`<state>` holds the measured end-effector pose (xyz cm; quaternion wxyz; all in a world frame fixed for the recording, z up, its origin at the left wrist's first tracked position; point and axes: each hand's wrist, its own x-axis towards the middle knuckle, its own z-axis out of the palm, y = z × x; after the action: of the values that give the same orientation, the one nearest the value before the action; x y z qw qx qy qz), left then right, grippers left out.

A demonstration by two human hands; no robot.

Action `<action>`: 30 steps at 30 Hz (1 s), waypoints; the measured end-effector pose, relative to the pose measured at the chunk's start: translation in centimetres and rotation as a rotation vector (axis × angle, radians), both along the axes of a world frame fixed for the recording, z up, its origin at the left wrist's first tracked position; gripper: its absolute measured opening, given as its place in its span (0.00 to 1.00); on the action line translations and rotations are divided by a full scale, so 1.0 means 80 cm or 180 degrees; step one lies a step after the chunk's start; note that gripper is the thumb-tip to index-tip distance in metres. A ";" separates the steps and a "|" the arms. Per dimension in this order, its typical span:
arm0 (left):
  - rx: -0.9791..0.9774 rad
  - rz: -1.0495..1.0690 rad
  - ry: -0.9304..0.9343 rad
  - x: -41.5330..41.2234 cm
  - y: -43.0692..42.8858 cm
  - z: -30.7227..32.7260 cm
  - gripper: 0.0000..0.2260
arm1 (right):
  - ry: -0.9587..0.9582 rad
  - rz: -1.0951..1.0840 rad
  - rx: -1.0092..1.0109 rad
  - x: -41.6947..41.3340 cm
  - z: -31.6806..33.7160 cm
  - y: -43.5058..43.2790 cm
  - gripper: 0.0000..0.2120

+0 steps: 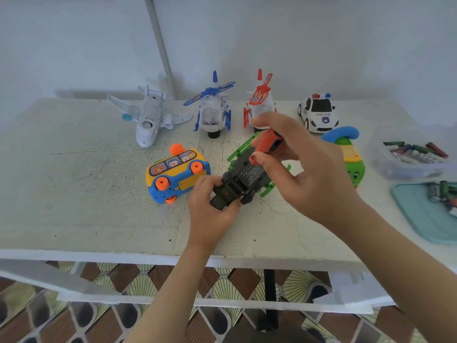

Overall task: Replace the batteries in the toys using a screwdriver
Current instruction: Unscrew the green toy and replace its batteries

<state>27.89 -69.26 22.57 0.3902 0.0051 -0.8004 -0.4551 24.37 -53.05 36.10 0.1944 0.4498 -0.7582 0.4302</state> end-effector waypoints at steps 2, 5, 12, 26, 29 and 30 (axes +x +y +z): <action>-0.0011 -0.0013 0.0018 0.000 0.000 0.000 0.14 | 0.0083 0.0057 0.0105 -0.002 0.000 0.000 0.17; -0.0010 -0.0009 0.0025 0.001 0.000 0.001 0.15 | -0.0002 0.0193 0.0095 -0.002 -0.001 0.000 0.19; -0.0060 0.0033 0.0047 0.000 0.000 -0.001 0.20 | -0.0063 0.0087 -0.0468 -0.005 0.006 -0.003 0.16; -0.0049 0.0031 -0.0019 0.000 0.001 0.000 0.19 | -0.0223 -0.0154 -0.0420 0.008 -0.002 0.004 0.16; 0.0015 0.0078 -0.0020 0.000 0.001 0.000 0.19 | 0.0119 -0.0267 -0.0322 0.005 -0.009 0.006 0.13; 0.0026 0.0095 -0.0012 0.000 0.000 0.000 0.19 | 0.0195 -0.0282 -0.0316 0.005 -0.011 0.007 0.12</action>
<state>27.85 -69.24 22.56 0.3955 0.0196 -0.7991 -0.4524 24.75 -52.53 35.20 0.2584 0.4185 -0.7488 0.4443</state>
